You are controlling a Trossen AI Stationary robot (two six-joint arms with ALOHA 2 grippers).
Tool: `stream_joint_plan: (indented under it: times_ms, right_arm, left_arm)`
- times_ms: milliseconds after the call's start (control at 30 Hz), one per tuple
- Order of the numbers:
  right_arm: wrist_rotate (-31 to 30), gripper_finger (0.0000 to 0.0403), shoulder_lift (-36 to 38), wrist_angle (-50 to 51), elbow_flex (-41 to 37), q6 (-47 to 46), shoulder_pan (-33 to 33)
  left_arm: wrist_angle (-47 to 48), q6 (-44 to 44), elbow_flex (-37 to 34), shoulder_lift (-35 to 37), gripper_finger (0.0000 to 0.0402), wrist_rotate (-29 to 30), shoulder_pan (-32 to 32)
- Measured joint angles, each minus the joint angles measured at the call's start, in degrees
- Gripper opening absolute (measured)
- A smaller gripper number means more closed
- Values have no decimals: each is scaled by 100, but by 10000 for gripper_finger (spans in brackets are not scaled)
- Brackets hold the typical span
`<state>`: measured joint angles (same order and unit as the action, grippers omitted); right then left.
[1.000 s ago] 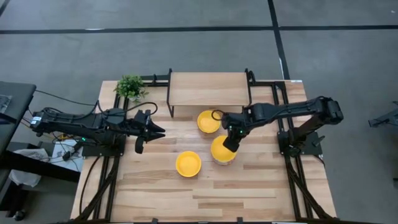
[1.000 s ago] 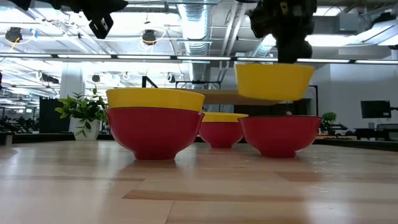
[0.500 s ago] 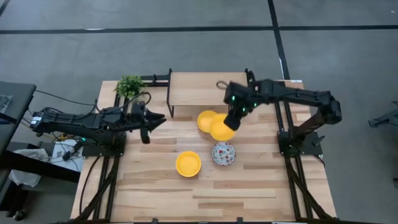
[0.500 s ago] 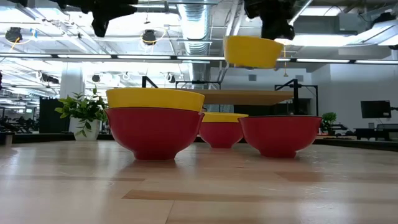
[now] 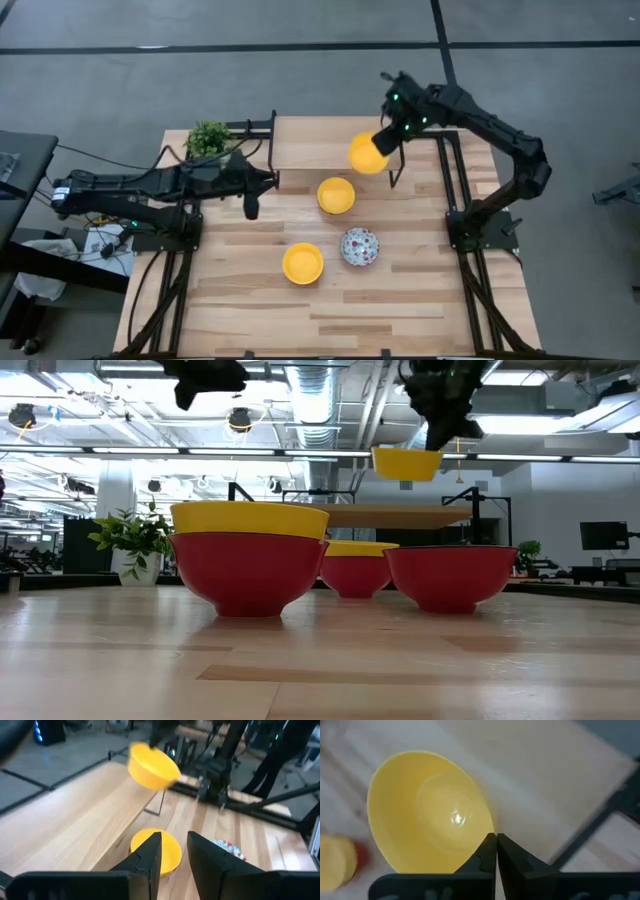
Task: Pick & Place Mini bowls
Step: Put the middle yellow bowl on the shelf
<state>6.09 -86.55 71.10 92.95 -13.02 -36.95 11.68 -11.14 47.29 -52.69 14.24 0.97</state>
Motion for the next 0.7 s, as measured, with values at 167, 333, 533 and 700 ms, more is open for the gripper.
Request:
stream_joint_plan:
  times_ms: [167,333,533,700]
  right_arm:
    - [105,0,-119,-37,0,-72,-650]
    - [358,0,-363,-84,2,-148,-1034]
    - [620,0,-770,-85,0,-74,-1147]
    - [603,0,-998,-88,0,-59,-1153]
  left_arm:
    - [-8,1,185,-314,92,-276,191]
    - [-7,17,186,-376,92,-383,215]
    - [-10,17,189,-351,92,-383,215]
    - [-9,17,189,-351,92,-386,212]
